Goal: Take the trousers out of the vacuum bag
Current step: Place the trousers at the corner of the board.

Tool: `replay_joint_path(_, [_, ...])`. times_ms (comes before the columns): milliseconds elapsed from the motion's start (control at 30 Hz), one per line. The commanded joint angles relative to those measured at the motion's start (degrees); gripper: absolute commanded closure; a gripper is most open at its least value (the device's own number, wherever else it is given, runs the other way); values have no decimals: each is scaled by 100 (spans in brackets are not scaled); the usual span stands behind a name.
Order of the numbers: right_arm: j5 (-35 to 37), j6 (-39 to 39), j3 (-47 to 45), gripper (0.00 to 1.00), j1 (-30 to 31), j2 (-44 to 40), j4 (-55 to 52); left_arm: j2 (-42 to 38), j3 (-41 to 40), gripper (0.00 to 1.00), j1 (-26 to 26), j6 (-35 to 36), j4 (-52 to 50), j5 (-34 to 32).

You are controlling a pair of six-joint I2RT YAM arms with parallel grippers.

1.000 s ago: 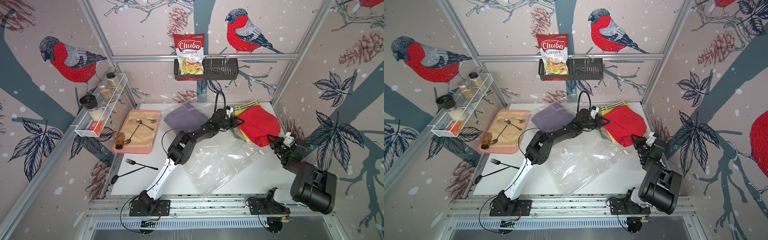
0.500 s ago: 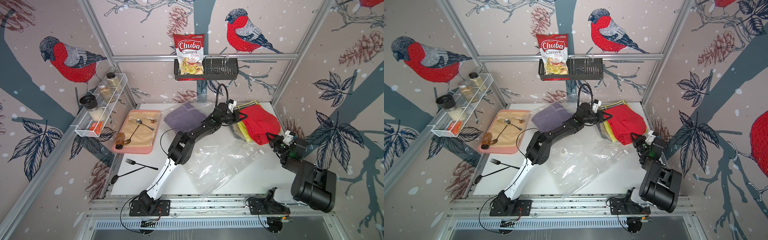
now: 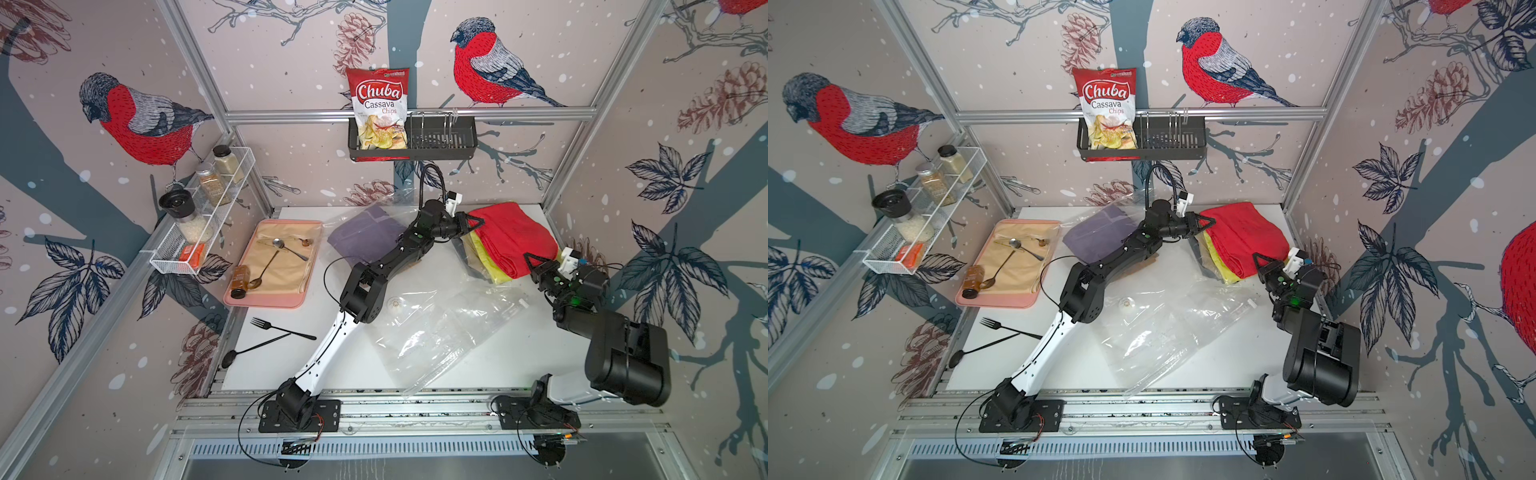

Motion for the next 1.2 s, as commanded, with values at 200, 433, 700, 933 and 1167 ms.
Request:
replay_joint_path(200, [805, -778, -104, 57, 131, -10, -1076, 210, 31, 100, 163, -63, 340, -190])
replay_joint_path(433, [368, -1080, 10, 26, -454, -340, -950, 211, 32, 88, 181, -137, 405, -170])
replay_joint_path(700, [-435, 54, 181, 16, -706, 684, 1132, 118, 21, 90, 181, -84, 307, -186])
replay_joint_path(933, [-711, 1046, 160, 3, -704, 1546, 2965, 118, -75, 94, 173, -134, 417, -128])
replay_joint_path(1167, [-501, 1350, 481, 11, -794, 2017, 3398, 58, -116, 97, 173, -7, 292, -117])
